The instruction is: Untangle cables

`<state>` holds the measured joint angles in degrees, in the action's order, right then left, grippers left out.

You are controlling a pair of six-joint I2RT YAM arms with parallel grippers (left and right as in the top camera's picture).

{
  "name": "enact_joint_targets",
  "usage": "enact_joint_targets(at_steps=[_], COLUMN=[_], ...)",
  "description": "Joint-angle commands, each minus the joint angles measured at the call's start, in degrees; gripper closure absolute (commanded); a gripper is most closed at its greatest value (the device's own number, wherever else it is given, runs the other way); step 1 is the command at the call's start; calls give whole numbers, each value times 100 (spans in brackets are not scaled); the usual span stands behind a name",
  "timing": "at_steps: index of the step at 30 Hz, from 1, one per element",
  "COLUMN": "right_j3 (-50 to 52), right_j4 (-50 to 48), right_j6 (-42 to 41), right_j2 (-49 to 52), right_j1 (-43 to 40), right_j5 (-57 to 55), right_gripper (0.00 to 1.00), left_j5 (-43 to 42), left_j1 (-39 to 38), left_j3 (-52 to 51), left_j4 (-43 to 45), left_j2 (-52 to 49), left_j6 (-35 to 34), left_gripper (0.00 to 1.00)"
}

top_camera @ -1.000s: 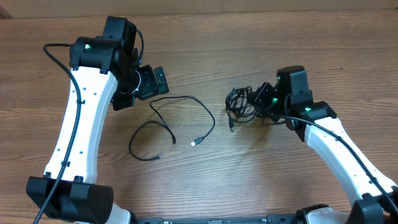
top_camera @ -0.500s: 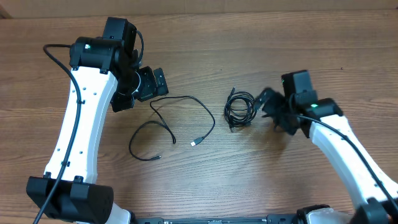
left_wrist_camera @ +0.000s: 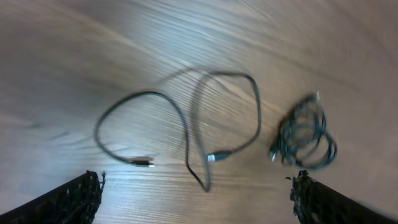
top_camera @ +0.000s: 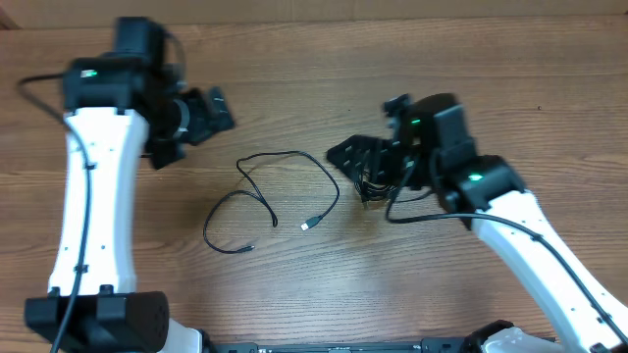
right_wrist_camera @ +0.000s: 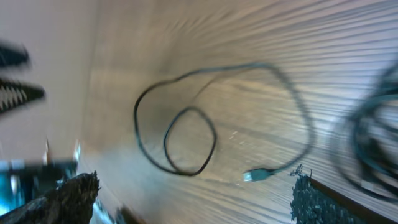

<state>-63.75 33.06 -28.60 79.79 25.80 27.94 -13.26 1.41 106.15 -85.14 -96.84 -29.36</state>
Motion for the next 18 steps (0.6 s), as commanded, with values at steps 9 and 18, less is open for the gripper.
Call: enact_joint_targets(at_steps=[9,18], right_j3=[-35,-35], right_j4=[-1108,-1705], right_j6=[824,1261], right_j2=[1255,1939], right_j1=[1488,2328], right_j5=[-55,-1381], right_gripper=[10,34], left_j5=[372,382], left_j1=[549,533], left_j3=[127,127], left_j4=[-546,-616], left_j2=[199,199], left_j6=[-339,-341], left_gripper=[0,0])
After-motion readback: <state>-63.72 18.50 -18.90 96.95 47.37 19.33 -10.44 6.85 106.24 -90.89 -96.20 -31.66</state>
